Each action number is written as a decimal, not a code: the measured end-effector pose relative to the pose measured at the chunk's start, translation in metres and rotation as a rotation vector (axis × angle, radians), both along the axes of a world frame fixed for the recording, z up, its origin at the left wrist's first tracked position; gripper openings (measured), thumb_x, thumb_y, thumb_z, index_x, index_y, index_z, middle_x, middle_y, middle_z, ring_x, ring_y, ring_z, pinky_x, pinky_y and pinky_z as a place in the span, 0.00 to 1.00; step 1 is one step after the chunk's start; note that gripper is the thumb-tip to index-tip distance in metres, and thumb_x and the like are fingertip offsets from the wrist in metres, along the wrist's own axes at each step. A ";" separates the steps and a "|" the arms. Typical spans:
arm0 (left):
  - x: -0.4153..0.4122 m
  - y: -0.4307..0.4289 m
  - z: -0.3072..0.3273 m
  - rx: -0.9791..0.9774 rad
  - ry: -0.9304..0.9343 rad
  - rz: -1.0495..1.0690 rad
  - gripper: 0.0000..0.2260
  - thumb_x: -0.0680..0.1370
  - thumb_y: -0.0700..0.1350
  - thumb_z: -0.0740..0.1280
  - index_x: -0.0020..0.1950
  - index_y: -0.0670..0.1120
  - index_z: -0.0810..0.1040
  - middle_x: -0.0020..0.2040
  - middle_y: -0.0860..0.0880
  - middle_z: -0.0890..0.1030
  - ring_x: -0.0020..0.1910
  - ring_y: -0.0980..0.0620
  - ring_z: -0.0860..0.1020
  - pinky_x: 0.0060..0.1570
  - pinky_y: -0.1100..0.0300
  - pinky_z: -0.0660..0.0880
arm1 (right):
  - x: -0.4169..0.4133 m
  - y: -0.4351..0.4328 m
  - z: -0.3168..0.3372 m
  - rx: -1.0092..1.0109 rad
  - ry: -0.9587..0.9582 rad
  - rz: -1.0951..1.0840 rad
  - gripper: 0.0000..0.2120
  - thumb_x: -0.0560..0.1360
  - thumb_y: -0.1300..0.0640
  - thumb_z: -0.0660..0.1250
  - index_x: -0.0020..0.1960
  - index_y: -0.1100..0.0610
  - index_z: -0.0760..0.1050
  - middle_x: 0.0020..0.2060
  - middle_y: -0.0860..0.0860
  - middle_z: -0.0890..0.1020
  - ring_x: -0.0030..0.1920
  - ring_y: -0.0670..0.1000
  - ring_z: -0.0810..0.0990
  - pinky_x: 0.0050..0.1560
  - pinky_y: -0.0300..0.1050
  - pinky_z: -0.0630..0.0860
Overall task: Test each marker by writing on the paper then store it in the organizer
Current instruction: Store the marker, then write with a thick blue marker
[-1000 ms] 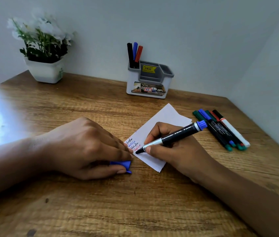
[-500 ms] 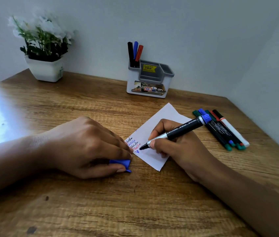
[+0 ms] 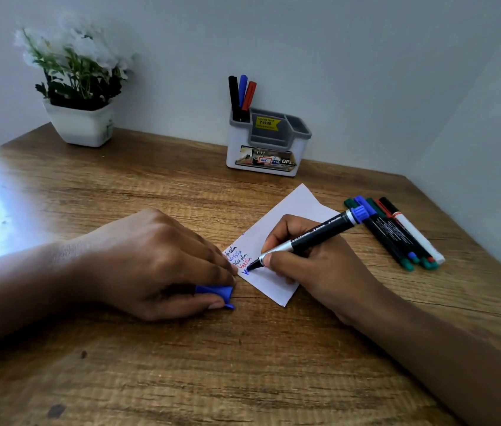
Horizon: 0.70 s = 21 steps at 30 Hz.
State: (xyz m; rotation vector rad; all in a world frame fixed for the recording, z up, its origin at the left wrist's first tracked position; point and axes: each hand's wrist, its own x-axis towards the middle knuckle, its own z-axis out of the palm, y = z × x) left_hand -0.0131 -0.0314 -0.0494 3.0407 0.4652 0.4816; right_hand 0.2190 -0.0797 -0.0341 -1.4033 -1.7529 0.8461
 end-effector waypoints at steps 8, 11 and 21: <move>0.001 0.002 0.005 0.005 -0.041 -0.087 0.10 0.79 0.53 0.65 0.55 0.52 0.83 0.53 0.55 0.85 0.54 0.56 0.83 0.46 0.55 0.82 | -0.001 0.000 0.001 0.009 -0.010 -0.008 0.04 0.69 0.61 0.70 0.37 0.54 0.77 0.32 0.49 0.80 0.33 0.42 0.74 0.36 0.43 0.71; 0.003 0.002 0.010 -0.009 -0.060 -0.133 0.12 0.79 0.53 0.65 0.56 0.49 0.84 0.55 0.55 0.84 0.57 0.60 0.81 0.46 0.59 0.81 | -0.001 0.000 0.000 0.003 0.005 -0.019 0.04 0.69 0.61 0.70 0.37 0.55 0.77 0.31 0.47 0.79 0.33 0.42 0.74 0.36 0.46 0.71; 0.001 -0.001 0.003 0.041 -0.020 -0.027 0.11 0.76 0.54 0.63 0.51 0.53 0.83 0.47 0.54 0.86 0.47 0.52 0.85 0.42 0.50 0.82 | -0.001 0.001 -0.001 0.016 0.005 -0.046 0.03 0.68 0.60 0.70 0.37 0.56 0.77 0.30 0.49 0.79 0.32 0.44 0.74 0.36 0.48 0.72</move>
